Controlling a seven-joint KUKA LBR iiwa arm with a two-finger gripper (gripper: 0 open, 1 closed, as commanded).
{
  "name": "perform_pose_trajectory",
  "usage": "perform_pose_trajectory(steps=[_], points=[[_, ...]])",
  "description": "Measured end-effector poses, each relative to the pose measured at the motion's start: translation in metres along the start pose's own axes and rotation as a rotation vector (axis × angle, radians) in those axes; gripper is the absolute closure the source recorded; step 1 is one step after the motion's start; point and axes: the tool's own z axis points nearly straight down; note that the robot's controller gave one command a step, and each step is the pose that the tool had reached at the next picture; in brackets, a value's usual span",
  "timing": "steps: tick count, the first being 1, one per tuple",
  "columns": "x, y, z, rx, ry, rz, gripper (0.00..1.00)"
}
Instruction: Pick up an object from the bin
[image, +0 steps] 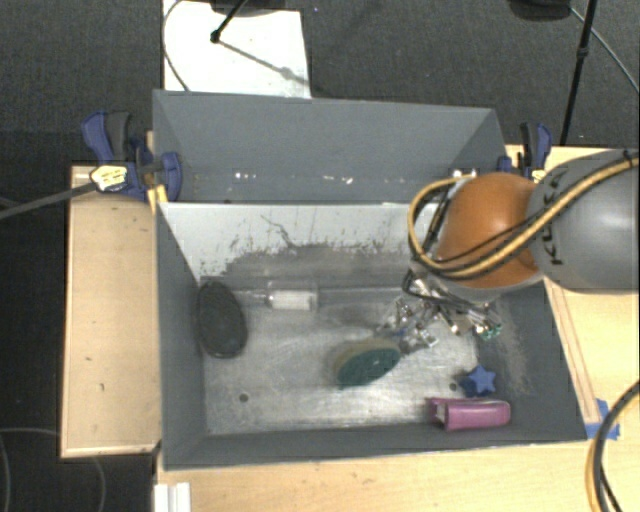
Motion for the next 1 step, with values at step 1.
perform_pose_trajectory(steps=[1], points=[[-0.0014, -0.011, -0.1714, 0.0, 0.001, -0.055, 1.0]])
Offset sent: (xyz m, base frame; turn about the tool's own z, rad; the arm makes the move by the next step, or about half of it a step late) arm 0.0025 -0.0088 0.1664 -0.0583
